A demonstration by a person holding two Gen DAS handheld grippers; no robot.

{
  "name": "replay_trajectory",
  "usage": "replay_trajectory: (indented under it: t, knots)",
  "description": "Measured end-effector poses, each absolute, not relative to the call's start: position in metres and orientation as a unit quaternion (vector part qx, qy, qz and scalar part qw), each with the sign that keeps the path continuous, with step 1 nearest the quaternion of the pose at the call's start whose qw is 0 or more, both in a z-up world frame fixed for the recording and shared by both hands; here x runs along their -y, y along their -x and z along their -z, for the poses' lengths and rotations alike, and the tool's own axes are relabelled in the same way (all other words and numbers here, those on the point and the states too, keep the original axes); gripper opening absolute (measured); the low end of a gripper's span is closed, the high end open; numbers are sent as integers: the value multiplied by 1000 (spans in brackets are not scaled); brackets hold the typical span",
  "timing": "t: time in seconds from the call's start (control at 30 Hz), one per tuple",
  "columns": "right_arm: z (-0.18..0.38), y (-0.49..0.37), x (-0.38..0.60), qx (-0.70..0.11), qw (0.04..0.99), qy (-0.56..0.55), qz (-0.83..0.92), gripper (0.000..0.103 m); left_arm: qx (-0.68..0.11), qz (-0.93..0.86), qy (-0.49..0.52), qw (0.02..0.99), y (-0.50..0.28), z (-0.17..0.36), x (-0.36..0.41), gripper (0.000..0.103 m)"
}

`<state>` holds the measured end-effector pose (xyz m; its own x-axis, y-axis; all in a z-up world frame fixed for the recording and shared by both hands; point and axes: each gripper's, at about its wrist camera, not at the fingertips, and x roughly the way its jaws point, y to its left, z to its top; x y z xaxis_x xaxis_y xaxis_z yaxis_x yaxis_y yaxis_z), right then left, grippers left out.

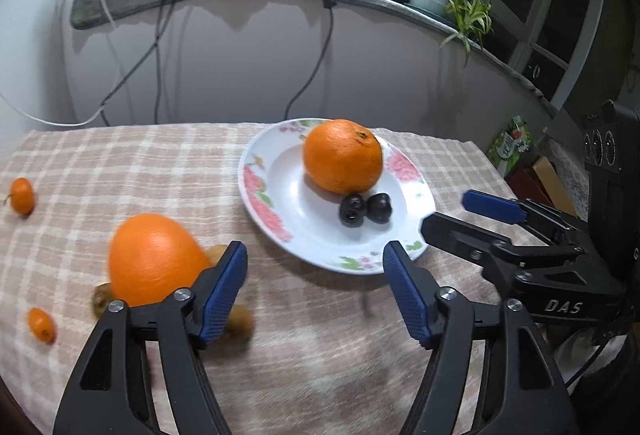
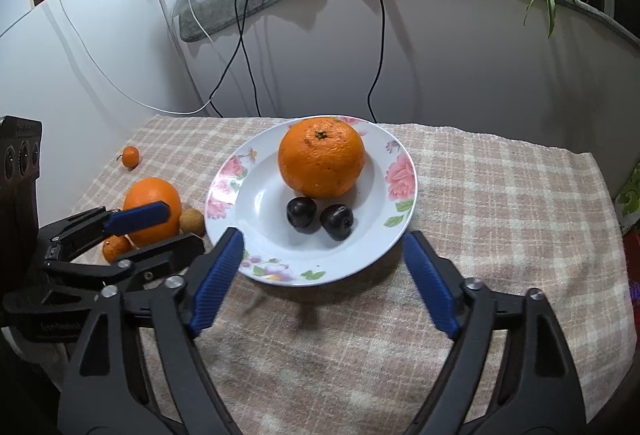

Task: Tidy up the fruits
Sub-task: 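Open both grippers to drop the plums onto the plate, then move the right gripper to a second large orange and close on it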

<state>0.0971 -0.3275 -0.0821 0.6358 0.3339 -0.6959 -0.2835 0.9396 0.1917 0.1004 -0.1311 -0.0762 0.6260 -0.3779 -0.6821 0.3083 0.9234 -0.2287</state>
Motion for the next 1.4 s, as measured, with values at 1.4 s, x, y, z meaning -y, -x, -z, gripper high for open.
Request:
replay_trajectory:
  t: [1.4]
  knots:
    - [74, -100, 209, -426, 840, -29, -335, 90, -387, 146, 71, 908, -77, 85, 51, 70]
